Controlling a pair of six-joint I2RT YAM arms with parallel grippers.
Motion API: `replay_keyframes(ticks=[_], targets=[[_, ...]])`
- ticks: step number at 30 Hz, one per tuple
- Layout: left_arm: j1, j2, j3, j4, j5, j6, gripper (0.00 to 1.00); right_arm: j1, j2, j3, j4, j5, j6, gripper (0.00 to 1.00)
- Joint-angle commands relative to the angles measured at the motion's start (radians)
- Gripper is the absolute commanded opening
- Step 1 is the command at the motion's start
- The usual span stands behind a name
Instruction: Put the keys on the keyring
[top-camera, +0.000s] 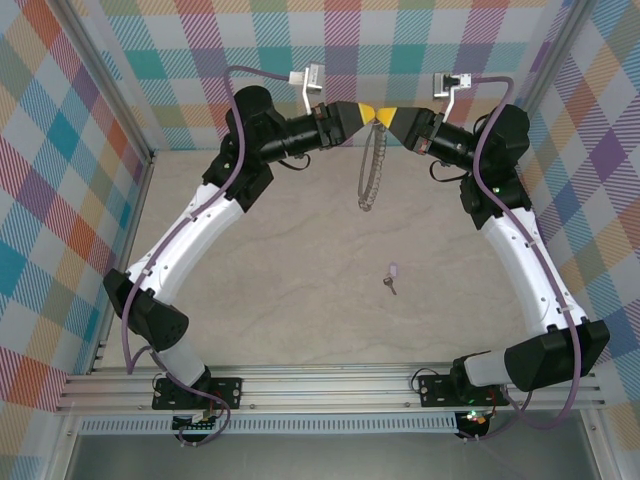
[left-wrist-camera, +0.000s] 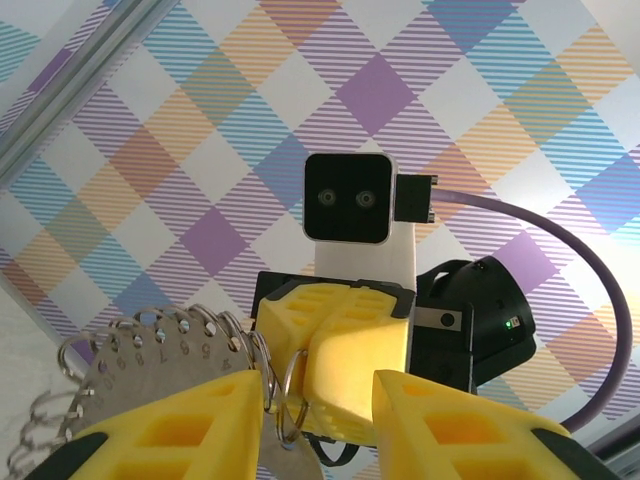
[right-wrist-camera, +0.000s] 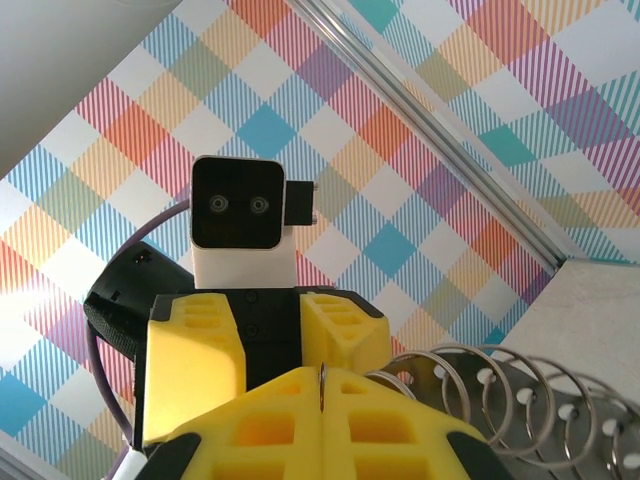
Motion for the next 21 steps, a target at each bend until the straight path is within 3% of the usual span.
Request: replay_keyframes(ticks=[1, 16, 19, 21], targets=[[-0.014, 0.011, 0.037, 0.026, 0.019, -0.004, 0.34, 0.006, -0.002, 0.023, 0.07, -0.008, 0.007, 0.0], [-0.034, 0.013, 0.039, 0.029, 0.043, 0.009, 0.16, 0.006, -0.012, 0.003, 0.065, -0.009, 0.012, 0.0], [-0.04, 0.013, 0.045, 0.011, 0.047, 0.031, 0.02, 0.006, -0.015, 0.0, 0.062, -0.014, 0.013, 0.0], [-0.043, 0.012, 0.05, -0.014, 0.043, 0.065, 0.0, 0.006, -0.017, 0.004, 0.039, -0.014, 0.006, 0.02]])
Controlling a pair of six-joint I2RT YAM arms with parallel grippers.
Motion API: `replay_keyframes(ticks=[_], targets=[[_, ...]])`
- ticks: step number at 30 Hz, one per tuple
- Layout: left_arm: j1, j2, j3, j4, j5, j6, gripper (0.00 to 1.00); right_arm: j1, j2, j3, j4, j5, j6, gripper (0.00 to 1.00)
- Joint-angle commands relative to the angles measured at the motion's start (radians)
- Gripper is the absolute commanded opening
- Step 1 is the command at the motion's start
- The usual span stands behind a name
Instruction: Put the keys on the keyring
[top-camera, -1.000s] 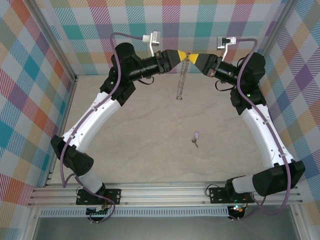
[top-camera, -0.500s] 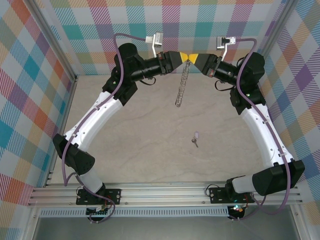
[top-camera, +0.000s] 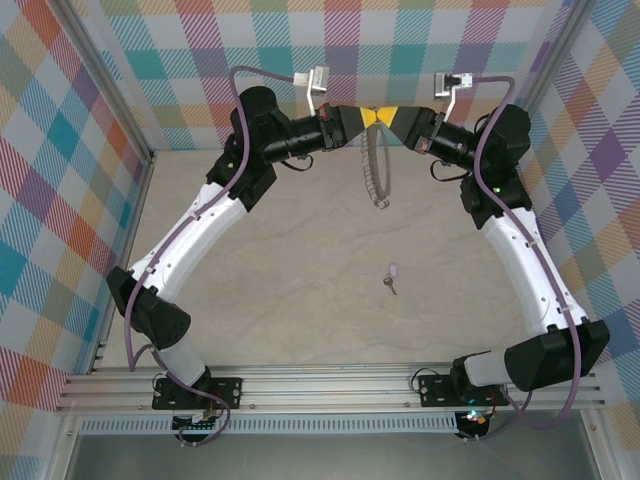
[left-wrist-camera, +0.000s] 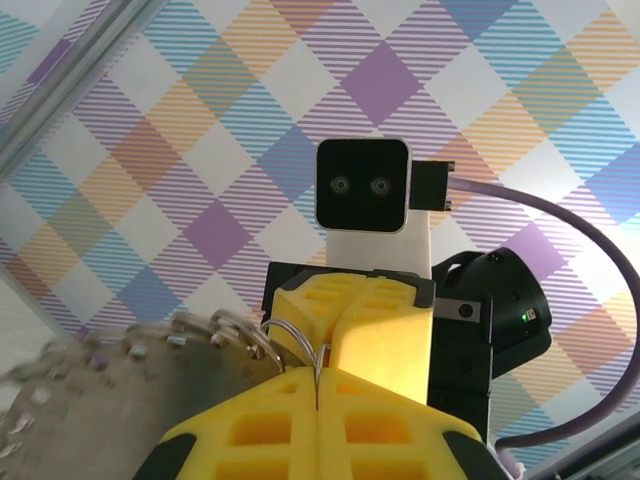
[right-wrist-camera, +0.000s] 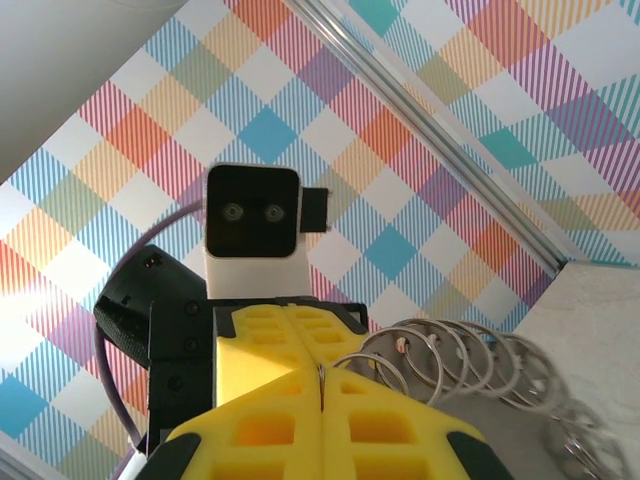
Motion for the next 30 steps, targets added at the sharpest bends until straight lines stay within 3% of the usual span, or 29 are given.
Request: replay_keyframes(ticks=[1, 2, 5, 6, 14, 21, 30], targets=[[-0.033, -0.003, 0.043, -0.022, 0.032, 0.059, 0.0, 0.005, -0.02, 0.008, 0.012, -0.009, -0.01, 0.13], [-0.032, -0.008, 0.046, -0.04, 0.031, 0.091, 0.0, -0.004, -0.029, 0.014, -0.032, 0.002, -0.028, 0.32], [-0.033, -0.017, 0.072, -0.122, 0.025, 0.212, 0.0, -0.054, -0.068, 0.009, -0.118, 0.036, -0.054, 0.56], [-0.033, -0.018, 0.087, -0.162, 0.024, 0.26, 0.0, -0.077, -0.083, 0.005, -0.145, 0.045, -0.056, 0.6], [-0.031, -0.027, 0.13, -0.288, 0.019, 0.52, 0.0, -0.152, -0.142, 0.005, -0.273, 0.024, -0.103, 0.62], [-0.031, -0.07, 0.026, -0.176, 0.021, 0.669, 0.0, -0.149, -0.157, 0.003, -0.293, -0.07, -0.157, 0.58], [-0.031, -0.097, -0.057, -0.032, 0.036, 0.717, 0.0, -0.116, -0.128, 0.011, -0.232, -0.219, -0.151, 0.5]])
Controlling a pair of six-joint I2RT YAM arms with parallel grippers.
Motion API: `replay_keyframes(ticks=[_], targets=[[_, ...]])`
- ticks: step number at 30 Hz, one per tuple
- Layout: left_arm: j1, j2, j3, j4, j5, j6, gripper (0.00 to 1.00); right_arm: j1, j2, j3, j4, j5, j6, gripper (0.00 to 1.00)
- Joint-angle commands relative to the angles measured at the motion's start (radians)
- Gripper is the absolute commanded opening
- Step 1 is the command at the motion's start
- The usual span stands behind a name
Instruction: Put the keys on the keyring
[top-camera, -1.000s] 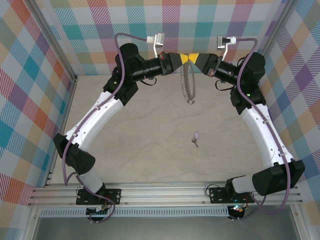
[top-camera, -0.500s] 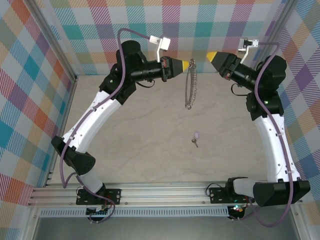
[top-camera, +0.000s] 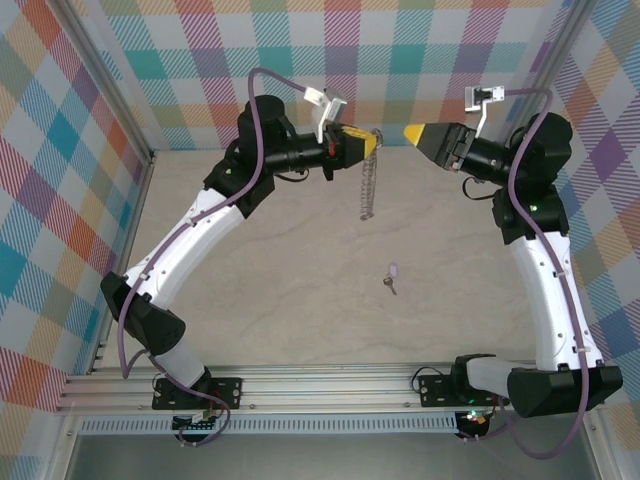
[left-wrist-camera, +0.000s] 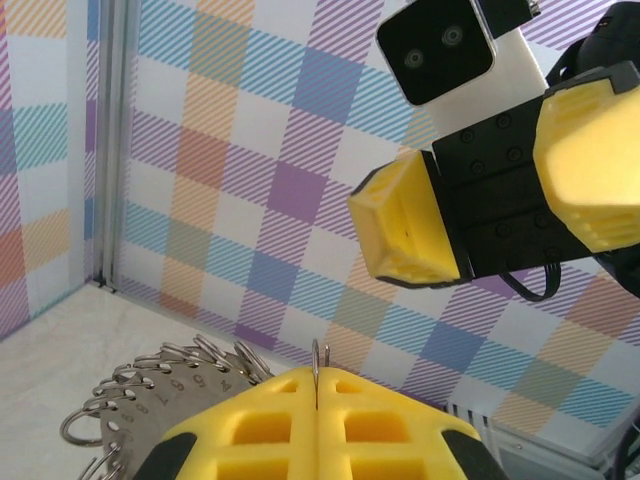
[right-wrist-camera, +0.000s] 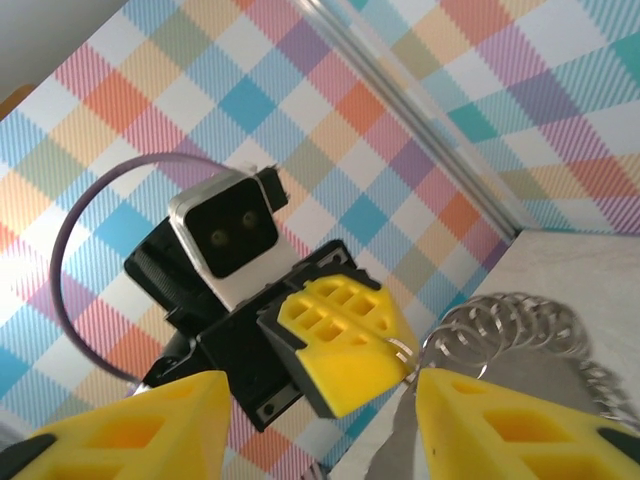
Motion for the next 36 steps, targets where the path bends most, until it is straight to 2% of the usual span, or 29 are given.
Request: replay_keyframes(ticks=[1, 9, 16, 23, 27, 36], targets=[[-0.011, -0.049, -0.002, 0.132, 0.034, 0.041, 0.0, 0.023, 0.016, 0.014, 0.035, -0.076, -0.025, 0.5], [-0.012, -0.01, 0.048, 0.142, 0.1, -0.009, 0.0, 0.034, 0.046, 0.022, 0.017, -0.068, -0.066, 0.43], [-0.012, 0.016, 0.093, 0.122, 0.072, -0.082, 0.0, 0.033, 0.049, 0.007, -0.002, -0.02, -0.081, 0.41], [-0.013, -0.014, 0.053, 0.105, -0.075, -0.103, 0.0, 0.001, -0.016, -0.098, -0.119, 0.211, -0.033, 0.53], [-0.013, -0.066, -0.024, 0.127, -0.143, -0.079, 0.0, -0.008, -0.065, -0.183, -0.249, 0.331, -0.036, 0.54], [-0.012, -0.114, -0.053, 0.059, -0.184, -0.033, 0.0, -0.009, -0.108, -0.403, -0.529, 0.475, -0.087, 0.56]])
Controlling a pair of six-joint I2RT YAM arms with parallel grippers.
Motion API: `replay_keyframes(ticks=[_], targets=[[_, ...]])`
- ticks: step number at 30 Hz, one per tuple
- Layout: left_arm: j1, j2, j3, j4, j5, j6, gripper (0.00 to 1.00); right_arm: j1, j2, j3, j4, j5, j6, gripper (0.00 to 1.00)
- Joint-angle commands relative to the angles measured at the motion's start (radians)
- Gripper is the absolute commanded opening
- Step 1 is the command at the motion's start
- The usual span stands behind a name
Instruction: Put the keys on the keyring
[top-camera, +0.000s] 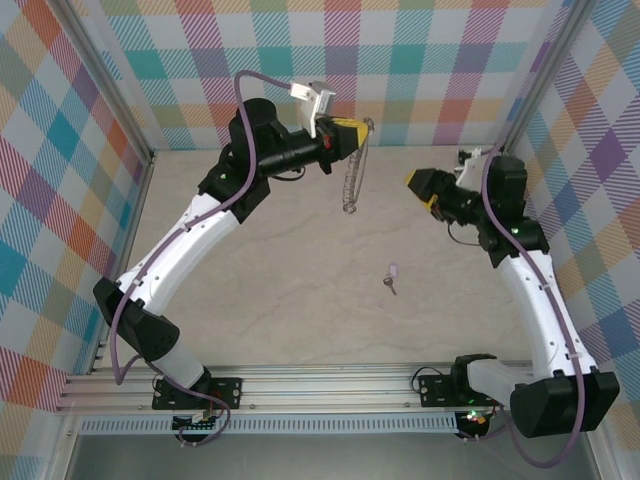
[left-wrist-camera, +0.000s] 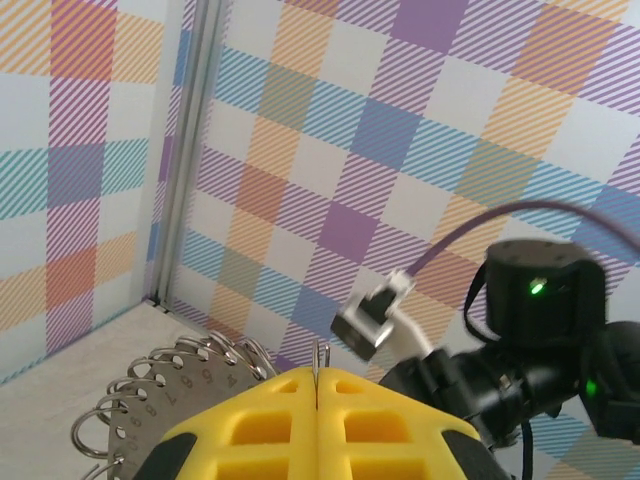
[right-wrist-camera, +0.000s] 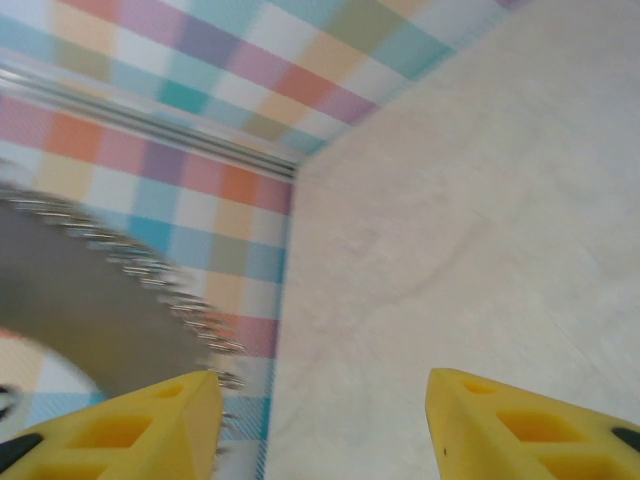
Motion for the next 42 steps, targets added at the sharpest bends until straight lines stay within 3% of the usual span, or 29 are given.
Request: replay_keyframes(ticks=[1, 6, 13, 29, 42], targets=[[-0.012, -0.065, -0.003, 0.001, -0.024, 0.031, 0.0, -0.002, -0.003, -0.072, -0.156, 0.082, -0.027, 0.55], [-0.01, -0.075, -0.02, -0.008, -0.04, 0.005, 0.0, 0.006, 0.033, -0.192, -0.22, 0.129, -0.021, 0.48], [-0.011, -0.086, -0.045, 0.022, -0.053, -0.058, 0.0, 0.043, 0.142, -0.231, -0.292, 0.245, -0.048, 0.39], [-0.011, -0.116, -0.038, 0.004, 0.019, -0.066, 0.0, 0.212, 0.407, -0.184, -0.255, 0.378, 0.033, 0.37], [-0.011, -0.131, -0.075, 0.038, 0.037, -0.085, 0.0, 0.226, 0.541, -0.101, -0.268, 0.402, 0.01, 0.32]])
